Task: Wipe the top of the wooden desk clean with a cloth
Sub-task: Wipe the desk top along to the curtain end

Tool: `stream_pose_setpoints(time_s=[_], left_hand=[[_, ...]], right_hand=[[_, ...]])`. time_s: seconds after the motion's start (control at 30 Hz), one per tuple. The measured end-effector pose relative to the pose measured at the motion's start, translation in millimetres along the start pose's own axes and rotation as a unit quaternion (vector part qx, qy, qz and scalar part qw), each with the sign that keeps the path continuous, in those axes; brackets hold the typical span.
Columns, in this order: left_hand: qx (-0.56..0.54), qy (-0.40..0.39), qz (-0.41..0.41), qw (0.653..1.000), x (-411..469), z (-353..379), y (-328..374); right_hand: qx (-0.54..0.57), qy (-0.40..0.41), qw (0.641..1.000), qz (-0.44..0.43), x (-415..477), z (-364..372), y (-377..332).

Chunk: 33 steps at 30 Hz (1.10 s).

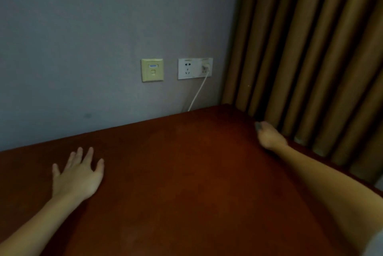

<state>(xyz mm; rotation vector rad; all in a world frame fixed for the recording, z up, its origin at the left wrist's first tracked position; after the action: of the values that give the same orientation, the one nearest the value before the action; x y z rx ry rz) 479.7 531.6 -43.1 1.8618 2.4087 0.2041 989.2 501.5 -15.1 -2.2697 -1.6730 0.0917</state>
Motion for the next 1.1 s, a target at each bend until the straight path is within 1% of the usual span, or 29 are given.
stream_pose_setpoints(time_s=[0.07, 0.13, 0.17, 0.23, 0.3, 0.37, 0.43, 0.57, 0.63, 0.73, 0.83, 0.9, 0.97, 1.03, 1.1], left_hand=[[0.005, 0.000, -0.001, 1.000, 0, 0, 0], [0.002, 0.000, 0.000, 1.000, -1, -1, 0], [-0.001, 0.000, 0.001, 1.000, -2, -2, 0], [-0.004, -0.004, -0.002, 1.000, -4, -3, 1], [0.000, -0.007, -0.005, 1.000, -4, -3, 2], [0.003, -0.009, -0.006, 1.000, -3, -2, 3], [0.000, -0.011, -0.006, 1.000, -2, -3, 3], [-0.010, -0.008, -0.002, 1.000, -4, -3, 4], [-0.013, -0.005, -0.001, 1.000, -3, -3, 3], [-0.020, -0.001, -0.003, 1.000, 0, -1, 4], [-0.029, 0.012, -0.007, 0.999, 1, 1, 5], [-0.038, 0.018, -0.007, 0.999, 1, 2, 4], [-0.045, 0.020, -0.010, 0.999, 1, 3, 3], [-0.045, 0.024, -0.015, 0.999, 1, 3, 3], [-0.038, 0.024, -0.016, 0.999, 1, 2, 3]], right_hand=[[-0.028, 0.007, 0.998, 0.060, -22, -15, 46], [-0.066, -0.006, 0.992, 0.103, -38, -19, 70], [-0.079, -0.001, 0.988, 0.131, -42, -19, 73], [-0.080, 0.029, 0.977, 0.195, -42, -13, 67], [-0.066, 0.054, 0.967, 0.241, -38, -7, 41], [-0.052, 0.059, 0.970, 0.232, -31, 3, 2], [-0.046, 0.058, 0.978, 0.195, -23, 14, -46], [-0.022, 0.039, 0.996, 0.075, -4, 49, -161], [0.003, 0.033, 0.999, 0.016, 6, 72, -222], [0.029, -0.002, 0.996, -0.082, 17, 111, -310], [0.056, -0.035, 0.976, -0.206, 7, 137, -391], [0.072, -0.079, 0.945, -0.308, -9, 143, -431], [0.076, -0.131, 0.911, -0.385, -20, 143, -448], [0.079, -0.154, 0.895, -0.411, -21, 141, -443], [0.073, -0.153, 0.893, -0.417, -20, 135, -423]])
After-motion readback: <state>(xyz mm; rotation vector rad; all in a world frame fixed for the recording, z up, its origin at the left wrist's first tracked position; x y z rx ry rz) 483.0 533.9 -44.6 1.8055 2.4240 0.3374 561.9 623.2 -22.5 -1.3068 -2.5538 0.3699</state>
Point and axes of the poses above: each hand's wrist, its own x-axis towards the middle knuckle, its own z-axis out of the palm, y = z × x, the point moved 1 cm from there along x, towards the middle knuckle, and after that the axes turned 10 degrees about -z, right-handed, at the moved point
